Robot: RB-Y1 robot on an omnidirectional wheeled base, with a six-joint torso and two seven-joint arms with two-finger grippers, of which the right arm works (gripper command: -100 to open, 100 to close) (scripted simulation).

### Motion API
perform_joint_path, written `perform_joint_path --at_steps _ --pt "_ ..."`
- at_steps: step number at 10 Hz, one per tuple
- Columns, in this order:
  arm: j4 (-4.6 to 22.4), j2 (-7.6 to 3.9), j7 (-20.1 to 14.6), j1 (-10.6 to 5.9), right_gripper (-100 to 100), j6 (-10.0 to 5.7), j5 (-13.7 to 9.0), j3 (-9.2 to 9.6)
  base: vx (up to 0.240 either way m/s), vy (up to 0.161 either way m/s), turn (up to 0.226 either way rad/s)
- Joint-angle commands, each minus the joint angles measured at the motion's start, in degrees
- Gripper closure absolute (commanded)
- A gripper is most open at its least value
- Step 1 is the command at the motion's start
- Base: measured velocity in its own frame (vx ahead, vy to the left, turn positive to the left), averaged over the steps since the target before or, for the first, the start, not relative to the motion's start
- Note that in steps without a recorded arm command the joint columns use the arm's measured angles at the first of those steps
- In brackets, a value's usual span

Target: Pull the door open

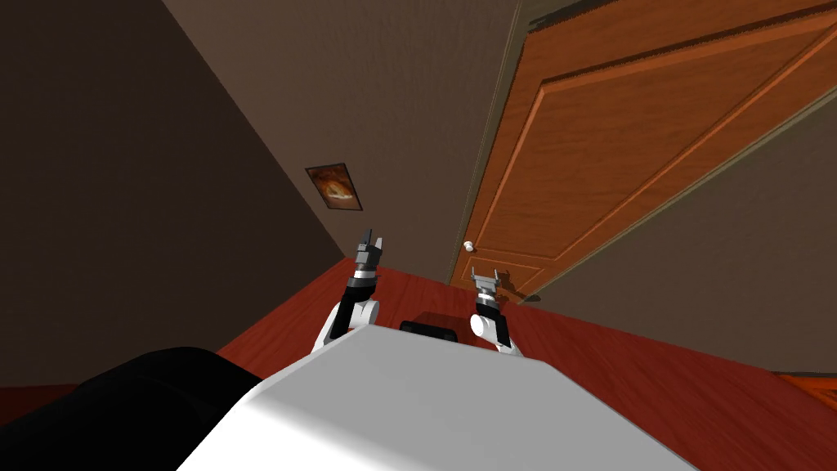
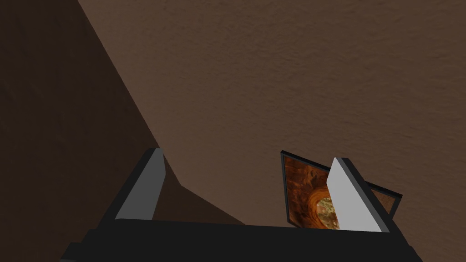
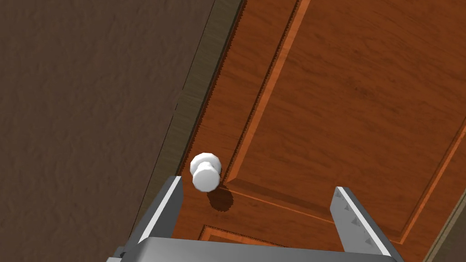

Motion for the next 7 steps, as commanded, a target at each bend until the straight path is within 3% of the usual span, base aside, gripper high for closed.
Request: perform_joint_path --at_steps 1,4,5,7 --pt "2.0 -0.24 -1.2 -0.70 -100 -0.50 -0.7 0.14 0.041 -0.039 0.067" --pt "7.7 -0.97 -5.1 -2.85 -100 -1.59 -4.1 0.79 0.045 -0.047 0.159" --pt "8.0 -0.97 -5.1 -2.85 -100 -1.59 -4.1 0.79 0.039 -0.060 0.065" --pt "11.5 -1.43 -7.7 -4.23 -100 -2.28 -6.2 1.21 0.053 -0.057 0.159"
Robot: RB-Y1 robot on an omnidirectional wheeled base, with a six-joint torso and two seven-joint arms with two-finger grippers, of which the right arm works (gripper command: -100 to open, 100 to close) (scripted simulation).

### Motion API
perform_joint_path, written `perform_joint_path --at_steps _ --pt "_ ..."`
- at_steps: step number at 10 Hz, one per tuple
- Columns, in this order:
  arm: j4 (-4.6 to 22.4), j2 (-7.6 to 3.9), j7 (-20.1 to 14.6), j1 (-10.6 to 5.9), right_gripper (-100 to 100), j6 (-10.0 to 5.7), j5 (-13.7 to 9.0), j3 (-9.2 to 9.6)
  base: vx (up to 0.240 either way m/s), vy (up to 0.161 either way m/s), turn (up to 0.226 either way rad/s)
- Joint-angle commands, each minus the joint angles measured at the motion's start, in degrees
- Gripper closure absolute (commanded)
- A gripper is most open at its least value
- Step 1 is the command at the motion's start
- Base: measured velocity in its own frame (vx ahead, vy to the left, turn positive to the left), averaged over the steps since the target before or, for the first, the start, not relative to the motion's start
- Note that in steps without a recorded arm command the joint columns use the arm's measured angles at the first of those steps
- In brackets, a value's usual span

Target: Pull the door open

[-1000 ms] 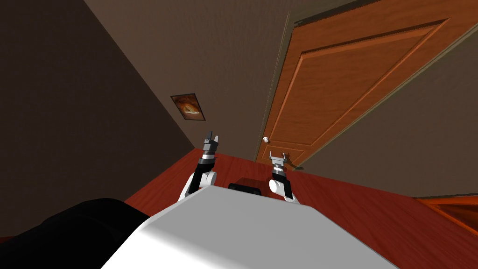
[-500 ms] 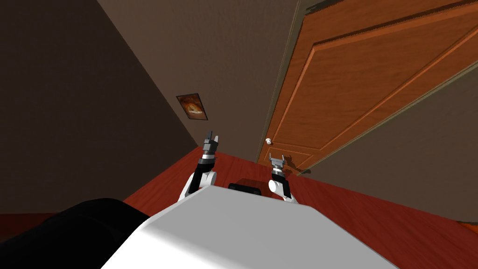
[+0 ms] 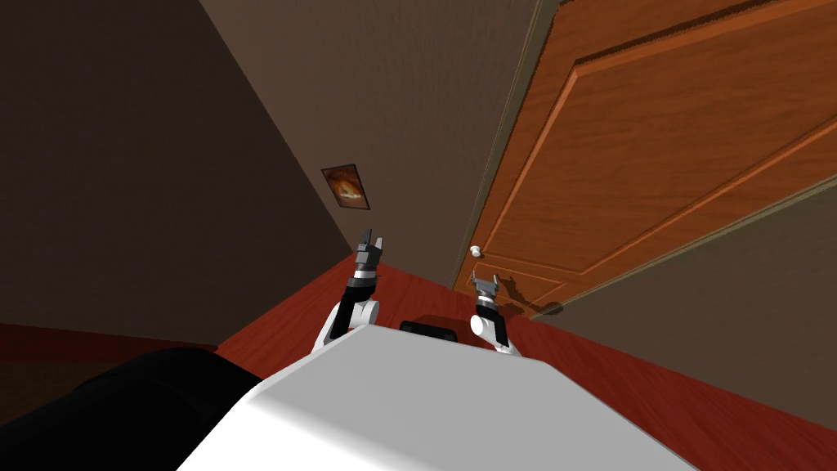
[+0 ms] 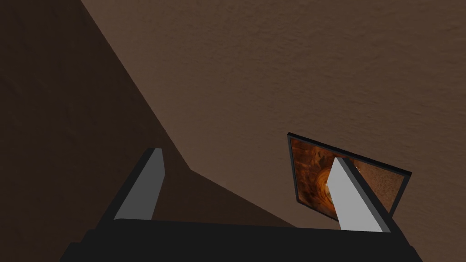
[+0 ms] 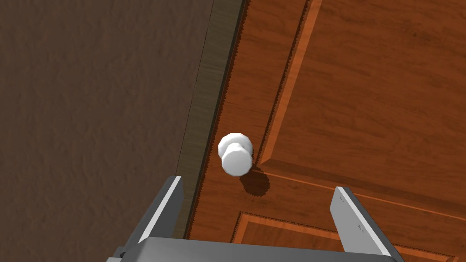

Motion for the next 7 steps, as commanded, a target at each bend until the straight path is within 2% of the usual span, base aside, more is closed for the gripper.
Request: perform_joint_path --at_steps 1,2,3,4,5,6,7 --pt "2.9 -0.47 -2.2 -0.89 -100 -0.56 -1.7 0.33 0.067 -0.074 0.155" --pt "3.0 -0.47 -2.2 -0.89 -100 -0.56 -1.7 0.33 0.044 -0.049 0.040" --pt "4.5 -0.68 -3.3 -1.53 -100 -0.89 -2.7 0.52 0.037 -0.039 0.091" --pt "4.7 -0.68 -3.3 -1.53 -100 -0.89 -2.7 0.52 0.030 -0.034 0.068" --pt "6.5 -0.88 -4.5 -2.17 -100 -1.21 -3.7 0.72 0.037 -0.035 0.125" --pt "6.5 -0.88 -4.5 -2.17 -100 -1.21 -3.7 0.72 0.026 -0.033 0.053" --pt "8.1 -1.07 -5.6 -2.75 -100 -1.51 -4.6 0.89 0.023 -0.029 0.106"
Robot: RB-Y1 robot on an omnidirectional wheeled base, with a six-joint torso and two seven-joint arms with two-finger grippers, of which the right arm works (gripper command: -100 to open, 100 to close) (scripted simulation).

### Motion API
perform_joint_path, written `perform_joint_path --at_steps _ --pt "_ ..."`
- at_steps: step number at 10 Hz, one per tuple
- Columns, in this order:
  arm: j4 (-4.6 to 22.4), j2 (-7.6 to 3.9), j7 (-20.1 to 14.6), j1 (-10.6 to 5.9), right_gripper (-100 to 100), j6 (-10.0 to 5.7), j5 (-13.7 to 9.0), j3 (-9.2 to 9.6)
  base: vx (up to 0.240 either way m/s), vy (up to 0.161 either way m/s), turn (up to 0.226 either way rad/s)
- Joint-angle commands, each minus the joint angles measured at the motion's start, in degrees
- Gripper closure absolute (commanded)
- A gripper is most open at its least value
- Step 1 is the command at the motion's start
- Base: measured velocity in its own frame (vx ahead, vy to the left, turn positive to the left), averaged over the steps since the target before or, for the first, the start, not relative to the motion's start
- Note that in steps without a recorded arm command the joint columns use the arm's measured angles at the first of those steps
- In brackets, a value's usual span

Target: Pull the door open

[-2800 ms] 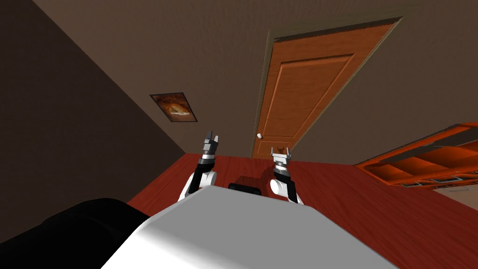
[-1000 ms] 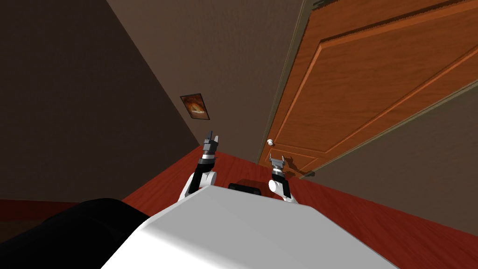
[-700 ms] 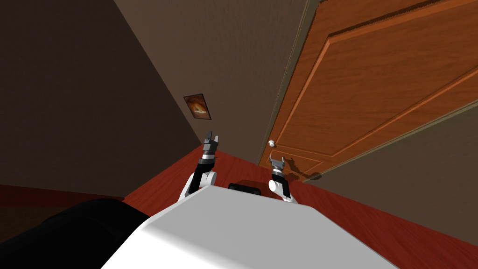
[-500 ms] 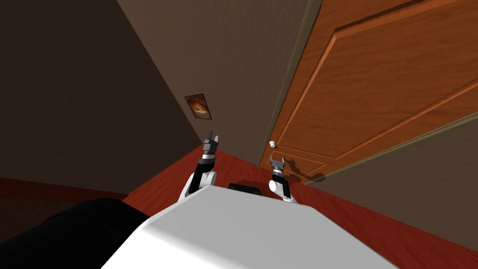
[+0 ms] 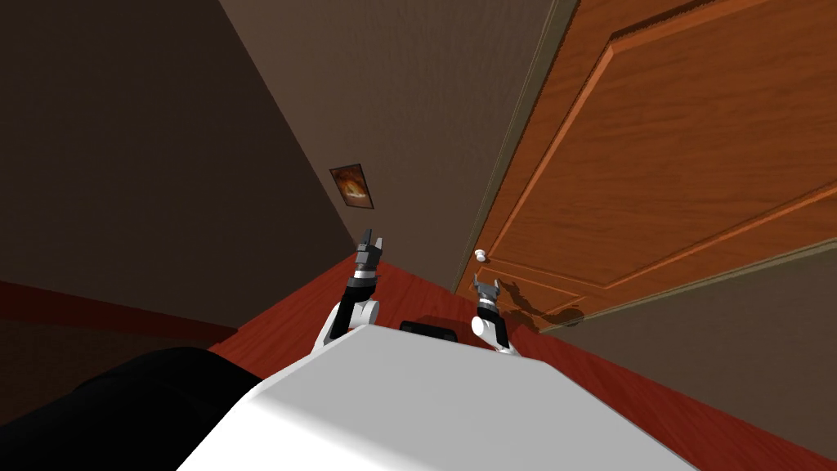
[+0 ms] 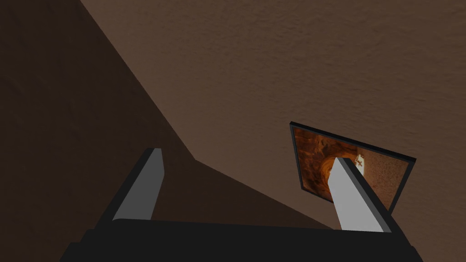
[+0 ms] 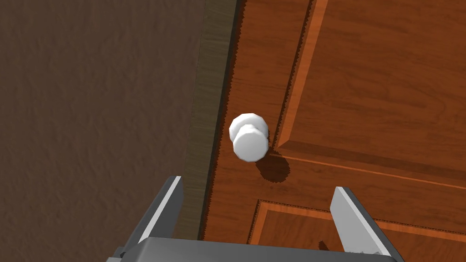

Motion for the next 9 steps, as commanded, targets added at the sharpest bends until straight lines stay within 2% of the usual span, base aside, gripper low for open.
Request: perform_joint_path --at_steps 1,2,3,9 --pt "2.7 -0.35 -1.9 -1.04 -100 -0.62 -1.3 0.27 0.049 -0.051 0.135" --pt "4.2 -0.52 -2.9 -1.59 -100 -0.90 -2.2 0.44 0.055 -0.078 0.143" --pt "4.2 -0.52 -2.9 -1.59 -100 -0.90 -2.2 0.44 0.030 -0.062 0.049" --pt "11.6 -1.32 -7.8 -4.27 -100 -2.25 -6.4 1.25 0.038 -0.053 0.113"
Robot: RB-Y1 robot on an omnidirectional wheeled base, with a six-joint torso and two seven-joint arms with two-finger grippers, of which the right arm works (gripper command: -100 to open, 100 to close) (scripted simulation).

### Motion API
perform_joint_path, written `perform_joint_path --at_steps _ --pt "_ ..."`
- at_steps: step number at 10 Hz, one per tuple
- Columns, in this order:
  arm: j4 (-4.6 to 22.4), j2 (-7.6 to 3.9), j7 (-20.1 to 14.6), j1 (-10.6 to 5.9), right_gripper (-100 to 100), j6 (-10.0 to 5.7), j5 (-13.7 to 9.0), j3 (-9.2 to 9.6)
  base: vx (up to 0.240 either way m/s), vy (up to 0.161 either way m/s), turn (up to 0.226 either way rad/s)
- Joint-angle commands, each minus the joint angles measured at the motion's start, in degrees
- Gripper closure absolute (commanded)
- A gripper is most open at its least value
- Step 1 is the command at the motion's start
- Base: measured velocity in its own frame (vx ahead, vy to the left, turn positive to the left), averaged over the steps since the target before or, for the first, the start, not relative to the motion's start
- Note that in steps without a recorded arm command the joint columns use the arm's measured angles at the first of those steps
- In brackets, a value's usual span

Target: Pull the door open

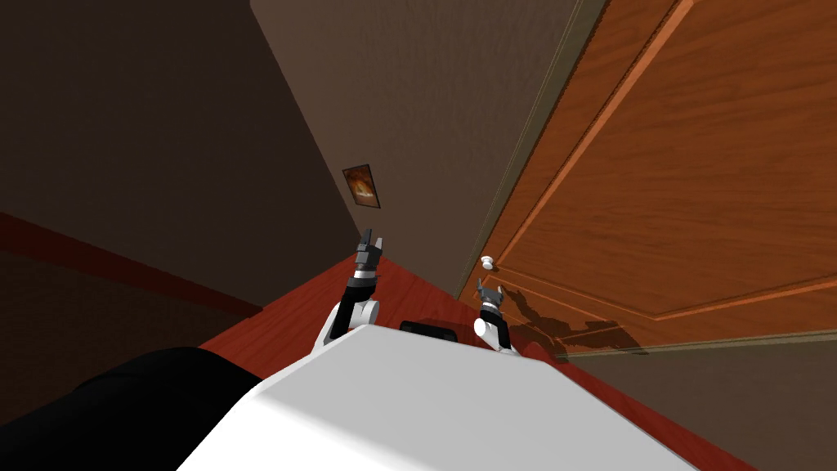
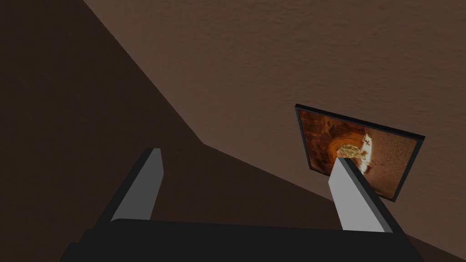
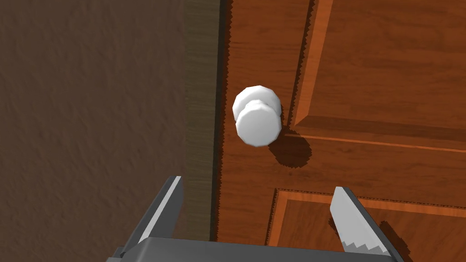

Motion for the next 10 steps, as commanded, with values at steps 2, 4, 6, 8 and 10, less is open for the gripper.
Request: perform_joint_path --at_steps 2,4,6,8,10 --pt "3.8 -0.22 -2.4 -1.50 -100 -0.87 -1.8 0.41 0.036 -0.055 0.096" --pt "4.4 -0.28 -2.6 -1.75 -100 -1.02 -1.8 0.49 0.024 -0.050 0.071" --pt "5.3 -2.40 -5.5 -0.76 -100 -1.55 -2.0 0.40 0.190 -0.024 0.077" --pt "5.7 -3.50 -6.9 -0.20 -100 -1.78 -2.1 0.35 0.164 -0.007 0.055" --pt "6.5 -5.87 -9.9 1.00 -100 -2.30 -2.3 0.24 0.176 -0.004 0.078"
